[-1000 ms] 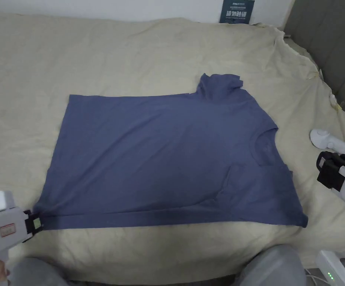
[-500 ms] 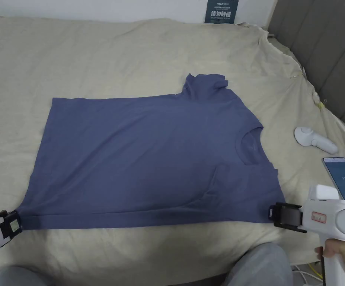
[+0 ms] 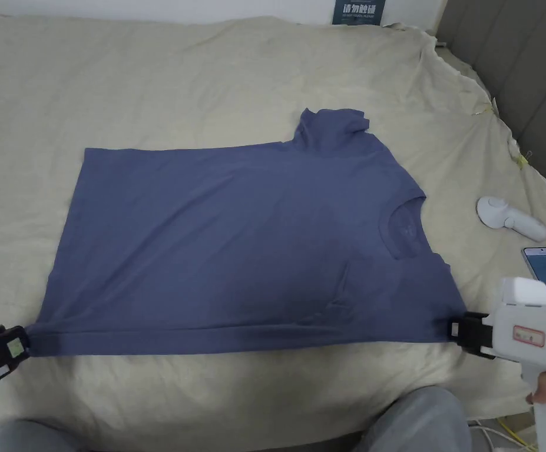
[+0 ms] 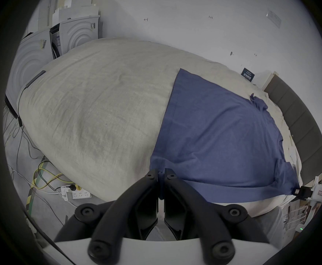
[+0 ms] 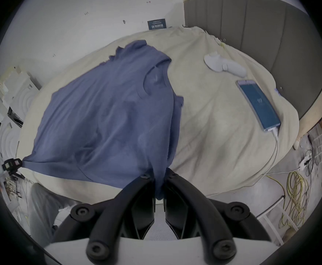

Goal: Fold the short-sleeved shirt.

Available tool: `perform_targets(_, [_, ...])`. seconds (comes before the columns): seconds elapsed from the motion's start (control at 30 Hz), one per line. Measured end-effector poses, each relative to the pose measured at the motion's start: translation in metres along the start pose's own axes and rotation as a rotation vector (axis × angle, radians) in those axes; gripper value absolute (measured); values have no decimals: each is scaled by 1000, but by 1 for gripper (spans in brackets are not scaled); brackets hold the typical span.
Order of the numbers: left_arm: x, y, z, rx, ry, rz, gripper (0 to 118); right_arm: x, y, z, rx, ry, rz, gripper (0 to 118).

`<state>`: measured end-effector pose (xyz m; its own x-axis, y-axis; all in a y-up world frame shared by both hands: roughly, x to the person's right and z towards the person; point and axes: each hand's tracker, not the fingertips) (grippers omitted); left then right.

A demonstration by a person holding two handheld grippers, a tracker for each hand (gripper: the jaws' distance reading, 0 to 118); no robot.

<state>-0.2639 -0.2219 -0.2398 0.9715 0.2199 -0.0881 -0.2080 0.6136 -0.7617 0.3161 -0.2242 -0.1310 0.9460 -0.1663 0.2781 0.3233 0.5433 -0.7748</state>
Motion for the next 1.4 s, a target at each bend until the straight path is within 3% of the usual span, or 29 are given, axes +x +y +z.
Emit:
perform_targets(0.23, [2,58,-1,60,-39,66,0,-2,76,13,101,58,-68,6])
perform_targets(0.6, [49,150,-92,76,30,-15,0,-40,184,-74,89,-65,-50,5])
perform_targets(0.93, [75,173,-184,-13,132,-143,1,-52,216,-162,-20,-170,-81,5])
perform_targets(0.97, [78,173,-193,-25,147,-162,3,-52,216,-168,-29,-170,-81,6])
perform_targets(1.07, [81,174,-210,-22,181,-203,33,-49,215,-183,-41,-183,-66,7])
perform_targets(1.1, [81,175,-213,-21,179,-211,61,-47,215,-185,-38,-175,-67,14])
perform_targets(1.13, [81,176,-215,-10,217,-229,80,-46,216,-186,-38,-170,-76,31])
perform_targets(1.2, [76,180,-211,16,241,-227,85,-42,219,-182,-33,-168,-96,48])
perform_targets(1.27, [73,183,-196,105,231,-215,104,-40,222,-169,22,-159,-85,95])
perform_targets(1.3, [72,185,-186,151,224,-214,108,-41,223,-159,79,-147,-69,107])
perform_targets(1.4, [76,184,-150,263,195,-234,108,-46,228,-122,178,-141,3,106])
